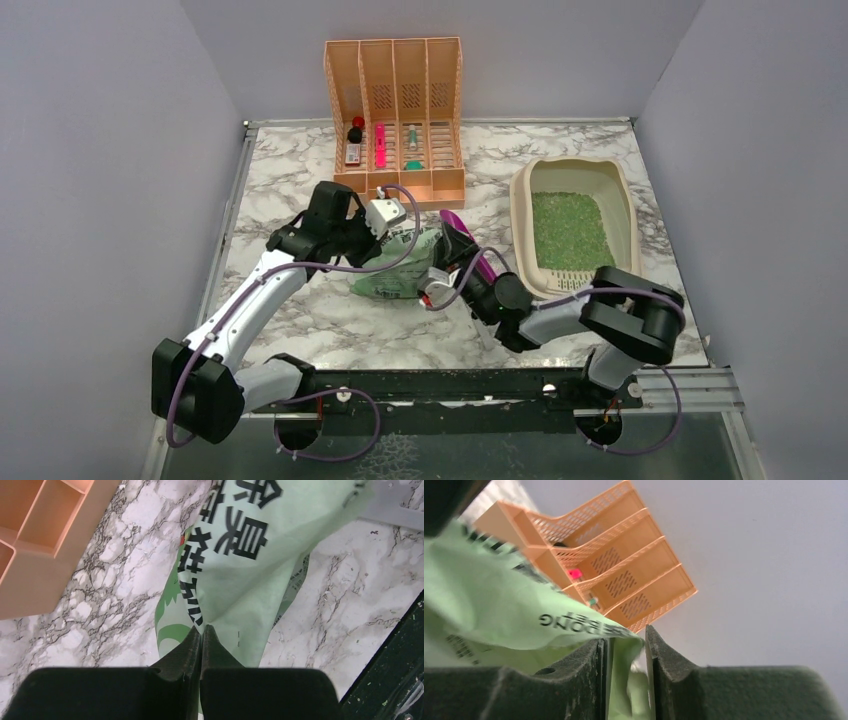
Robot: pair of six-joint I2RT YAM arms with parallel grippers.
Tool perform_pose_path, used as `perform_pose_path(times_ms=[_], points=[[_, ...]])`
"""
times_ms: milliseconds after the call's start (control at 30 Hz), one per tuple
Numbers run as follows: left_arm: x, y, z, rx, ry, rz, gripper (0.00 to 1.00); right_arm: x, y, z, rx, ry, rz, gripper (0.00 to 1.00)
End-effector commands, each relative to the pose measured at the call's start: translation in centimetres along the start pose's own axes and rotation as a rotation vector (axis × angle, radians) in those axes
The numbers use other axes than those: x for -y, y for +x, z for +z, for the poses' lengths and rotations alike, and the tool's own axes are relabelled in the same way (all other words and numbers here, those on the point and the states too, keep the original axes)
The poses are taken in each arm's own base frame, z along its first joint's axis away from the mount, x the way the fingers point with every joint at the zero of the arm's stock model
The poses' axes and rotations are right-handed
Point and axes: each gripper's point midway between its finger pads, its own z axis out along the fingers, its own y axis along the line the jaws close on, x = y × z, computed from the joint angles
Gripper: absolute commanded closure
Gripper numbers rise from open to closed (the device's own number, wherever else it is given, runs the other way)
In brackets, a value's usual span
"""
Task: Fill the litter box with clean litter
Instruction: Close the cat litter bag at the center of the board.
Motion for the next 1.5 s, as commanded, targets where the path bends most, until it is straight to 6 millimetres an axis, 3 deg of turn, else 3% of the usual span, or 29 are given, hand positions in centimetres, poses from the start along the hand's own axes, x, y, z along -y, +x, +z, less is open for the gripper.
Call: perform_pose_path(times_ms=[0, 133, 233, 267, 333, 367, 467, 533, 667, 800, 967, 1133, 1233, 1467], points=[[-0.5, -0.2, -1.2, -0.001, -0.023, 0.016, 1.00, 7.2, -2.1, -0.7, 0.032, 0.169, 0.225, 0.69], [-0.8, -0.4, -1.0, 0.002, -0.020, 0.003, 1.00, 4.5, -4.1, -2.0, 0.072, -0.094, 0.413, 0.60], [-0.7, -0.3, -0.7, 0.005, -0.010, 0.007, 1.00, 4.5, -4.0, -4.2, 0.006, -0.186, 0.570, 0.56], [-0.6, -0.3, -0.7, 0.010, -0.008, 0.011, 1.00, 5.4, -3.9, -4.8, -0.017, -0.170, 0.643, 0.50], [-0.7, -0.4, -0.9, 0.018, -0.014, 0.019, 1.00, 7.4, -1.6, -5.5, -0.191, -0.064, 0.833, 0.24], [-0.7, -0.5, -1.0, 0.023, -0.019, 0.026, 1.00, 8.6, -0.2, -5.4, -0.298, -0.028, 0.919, 0.21], [-0.7, -0.7, -1.4, 0.034, -0.030, 0.040, 1.00, 9.4, 3.8, -5.1, -0.593, -0.091, 1.186, 0.20], [-0.7, -0.6, -1.5, 0.036, -0.031, 0.043, 1.00, 8.7, 5.3, -4.8, -0.721, -0.151, 1.389, 0.19], [-0.5, -0.4, -1.5, 0.035, -0.027, 0.044, 1.00, 5.4, 4.9, -4.6, -0.881, -0.324, 1.790, 0.17], [-0.5, -0.6, -1.7, 0.039, -0.027, 0.046, 1.00, 5.0, 3.5, -3.9, -0.936, -0.362, 1.999, 0.15], [-0.4, -0.6, -1.9, 0.043, -0.031, 0.048, 1.00, 5.5, 3.8, -4.3, -1.033, -0.207, 2.144, 0.05], [-0.3, -0.6, -2.1, 0.049, -0.033, 0.052, 1.00, 4.9, 3.1, -5.6, -1.117, -0.083, 2.395, 0.08], [-0.2, -0.5, -2.0, 0.046, -0.028, 0.051, 1.00, 4.1, 3.8, -5.9, -1.174, 0.025, 2.494, 0.10], [-0.1, -0.3, -1.7, 0.040, -0.015, 0.049, 1.00, 2.1, 4.5, -5.0, -1.280, 0.122, 2.715, 0.13]])
